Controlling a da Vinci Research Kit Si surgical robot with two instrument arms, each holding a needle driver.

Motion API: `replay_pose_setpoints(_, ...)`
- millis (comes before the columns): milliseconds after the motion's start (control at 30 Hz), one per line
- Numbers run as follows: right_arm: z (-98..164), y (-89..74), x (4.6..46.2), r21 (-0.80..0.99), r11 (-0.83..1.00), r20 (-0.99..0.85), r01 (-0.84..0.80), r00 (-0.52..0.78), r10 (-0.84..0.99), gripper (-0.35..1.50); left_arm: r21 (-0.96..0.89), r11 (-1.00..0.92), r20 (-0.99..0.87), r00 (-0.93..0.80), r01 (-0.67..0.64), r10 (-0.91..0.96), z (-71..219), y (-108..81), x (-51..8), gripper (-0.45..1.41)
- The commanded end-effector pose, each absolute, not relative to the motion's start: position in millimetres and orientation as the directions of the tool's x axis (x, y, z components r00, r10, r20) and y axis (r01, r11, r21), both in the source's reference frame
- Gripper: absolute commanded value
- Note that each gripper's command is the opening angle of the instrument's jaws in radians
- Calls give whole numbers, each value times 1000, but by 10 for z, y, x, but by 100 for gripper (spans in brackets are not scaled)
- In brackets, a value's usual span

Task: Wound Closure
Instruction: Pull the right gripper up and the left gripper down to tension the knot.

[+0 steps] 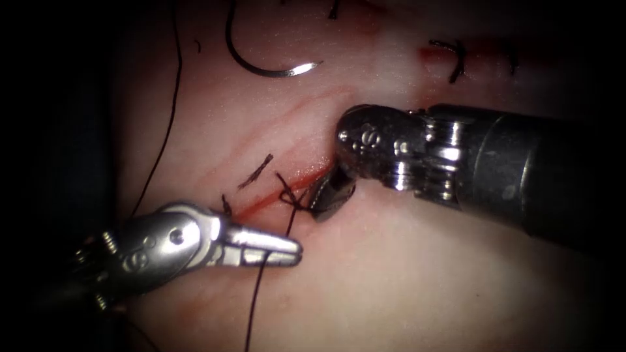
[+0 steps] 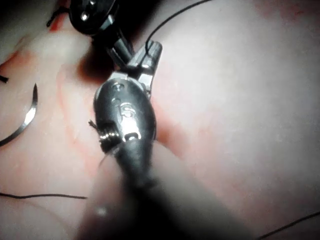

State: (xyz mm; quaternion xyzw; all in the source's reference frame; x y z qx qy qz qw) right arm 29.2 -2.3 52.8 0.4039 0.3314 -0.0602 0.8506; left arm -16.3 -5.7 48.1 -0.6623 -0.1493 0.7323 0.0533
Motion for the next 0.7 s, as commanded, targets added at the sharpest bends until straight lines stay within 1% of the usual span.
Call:
replay_pose_setpoints(33, 530, -12, 301, 647, 665, -613, 373, 773, 163, -35, -284, -952, -953, -140, 115, 267, 489, -58, -173, -35)
replay_pose_setpoints(267, 538, 1, 307, 672, 650, -609, 355, 764, 213, -35, -280, -955, -952, -158, 94, 263, 489, -68, -190, -35)
replay_pose_setpoints(400, 542, 10, 312, 676, 653, -603, 341, 765, 225, -35, -279, -954, -948, -186, 106, 257, 483, -85, -205, -35)
replay_pose_setpoints(567, 547, 16, 326, 686, 645, -609, 337, 750, 256, -35, -295, -947, -945, -185, 126, 270, 452, -96, -234, -35)
replay_pose_setpoints(700, 555, 20, 335, 707, 628, -612, 326, 727, 311, -35, -310, -943, -942, -171, 123, 288, 453, -106, -244, -35)
